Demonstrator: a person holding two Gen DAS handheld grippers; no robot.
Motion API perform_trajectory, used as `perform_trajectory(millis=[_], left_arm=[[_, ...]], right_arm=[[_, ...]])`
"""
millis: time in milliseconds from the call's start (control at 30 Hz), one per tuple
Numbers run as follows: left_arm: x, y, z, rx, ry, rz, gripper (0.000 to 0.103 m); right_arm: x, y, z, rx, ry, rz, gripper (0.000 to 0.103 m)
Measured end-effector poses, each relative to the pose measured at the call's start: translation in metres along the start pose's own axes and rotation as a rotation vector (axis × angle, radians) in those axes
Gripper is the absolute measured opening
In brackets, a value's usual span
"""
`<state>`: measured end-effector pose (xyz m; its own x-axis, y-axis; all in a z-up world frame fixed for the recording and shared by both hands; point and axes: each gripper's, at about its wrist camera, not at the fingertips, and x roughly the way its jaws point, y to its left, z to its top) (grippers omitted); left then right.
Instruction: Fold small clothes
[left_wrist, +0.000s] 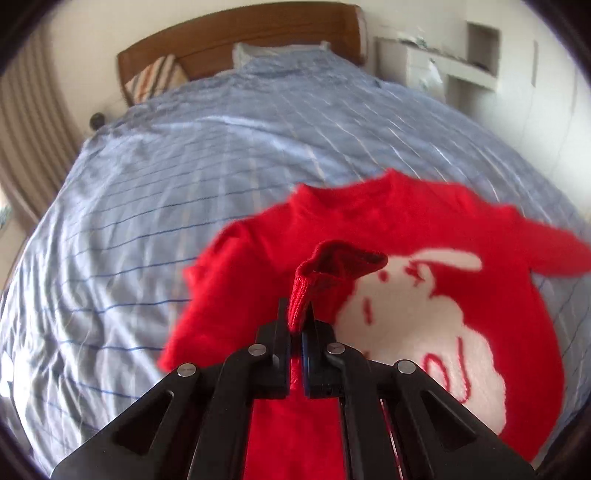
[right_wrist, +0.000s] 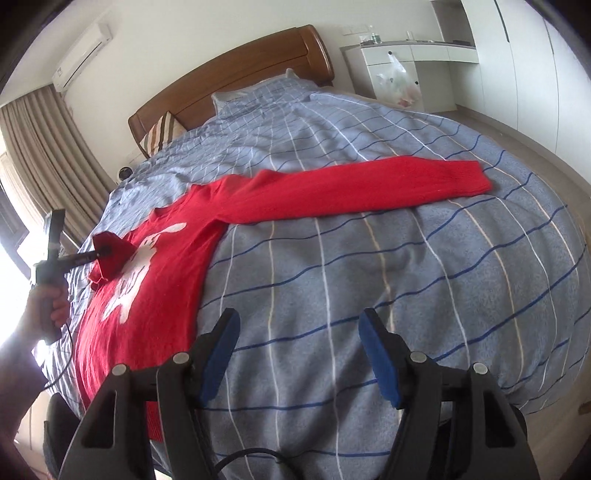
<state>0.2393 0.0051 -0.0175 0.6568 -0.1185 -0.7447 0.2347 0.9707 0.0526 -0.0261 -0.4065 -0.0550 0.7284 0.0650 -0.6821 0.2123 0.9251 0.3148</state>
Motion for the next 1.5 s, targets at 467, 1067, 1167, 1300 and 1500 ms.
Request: perform_trajectory(millis=[467,1067,1167,1300,1500], left_arm=[[-0.021,0.281,-0.102,-0.57,0.117,0.576,0.002],[-0.039,0.181,-0.097,-0.376,-0.007,0.181,0.091],[-0.019,0.144,-0.078,-0.262,-0.064,0.058,0.093],[0.032,0.13,-0.066,-0.175,-0.034,0.018,0.102],[0.068,0.137,-0.082,-0.164,0.07,0.027,0.103]], right_arm=[[0.023,0.045,-0.026,-0.079,0.084,0.053,0.067],[0.017,0.076,-0.035,-0.222,0.035,-0.087,0.078],[0.025,0.092,-0.034,-0.25,0.044,-0.101,0.078],[0.035,0.11,-0.034,-0.262,0.053,-0.104,0.078],[0.051,0.128,-0.05,-0.347,0.094,-0.17,0.078]])
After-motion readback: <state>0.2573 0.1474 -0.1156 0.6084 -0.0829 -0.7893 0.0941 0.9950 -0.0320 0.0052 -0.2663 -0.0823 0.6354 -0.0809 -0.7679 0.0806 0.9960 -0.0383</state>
